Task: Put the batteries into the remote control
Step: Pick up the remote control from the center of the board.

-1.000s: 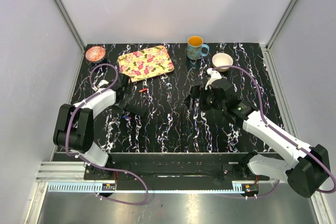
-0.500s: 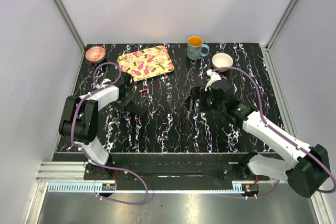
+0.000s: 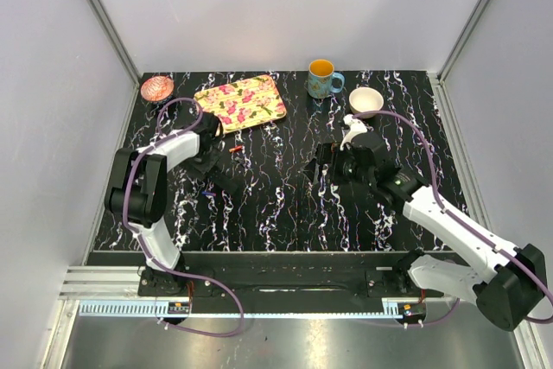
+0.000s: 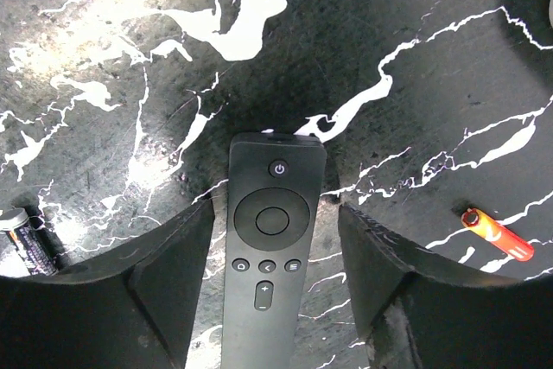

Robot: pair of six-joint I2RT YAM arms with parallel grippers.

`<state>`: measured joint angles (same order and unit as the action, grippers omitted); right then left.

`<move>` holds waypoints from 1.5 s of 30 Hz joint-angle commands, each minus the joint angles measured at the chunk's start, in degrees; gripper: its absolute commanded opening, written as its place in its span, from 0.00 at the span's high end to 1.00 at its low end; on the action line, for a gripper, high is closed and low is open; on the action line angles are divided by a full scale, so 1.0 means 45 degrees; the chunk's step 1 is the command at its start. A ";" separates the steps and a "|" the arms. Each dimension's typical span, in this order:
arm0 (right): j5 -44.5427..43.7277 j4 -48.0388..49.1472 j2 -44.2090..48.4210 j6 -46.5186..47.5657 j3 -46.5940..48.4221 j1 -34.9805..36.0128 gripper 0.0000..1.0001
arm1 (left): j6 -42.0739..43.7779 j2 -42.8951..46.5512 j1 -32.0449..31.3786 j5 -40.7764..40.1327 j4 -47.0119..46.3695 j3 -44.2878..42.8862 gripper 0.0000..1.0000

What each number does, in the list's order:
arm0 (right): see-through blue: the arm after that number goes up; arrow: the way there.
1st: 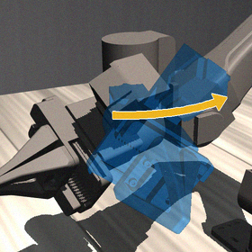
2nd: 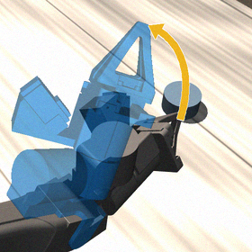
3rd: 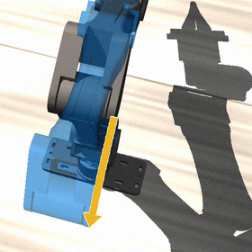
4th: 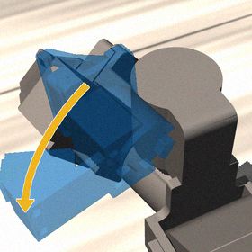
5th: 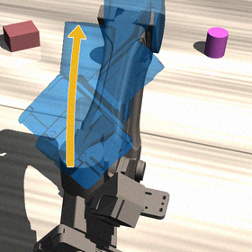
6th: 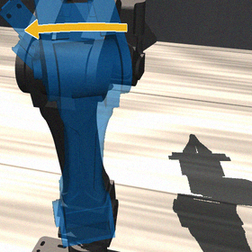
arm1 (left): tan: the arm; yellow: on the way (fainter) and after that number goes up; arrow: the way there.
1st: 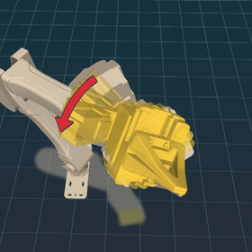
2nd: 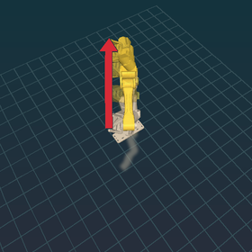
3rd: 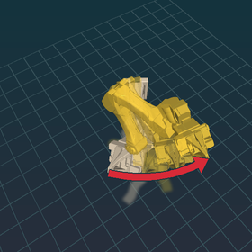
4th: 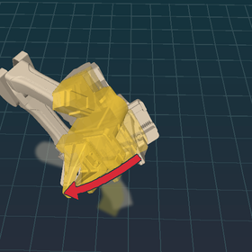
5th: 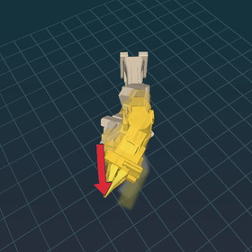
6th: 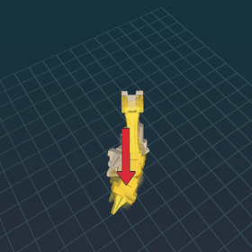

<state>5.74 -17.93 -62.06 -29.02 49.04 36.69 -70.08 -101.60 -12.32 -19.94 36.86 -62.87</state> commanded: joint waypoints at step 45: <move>0.2377 0.2073 0.0551 -0.1131 0.0195 0.0031 0.00 | 0.3739 0.7461 -0.3883 0.6189 -0.9558 0.3444 1.00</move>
<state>13.89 -10.87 -58.17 -33.47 46.89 36.69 -53.71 -69.12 -28.56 3.60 4.32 -46.96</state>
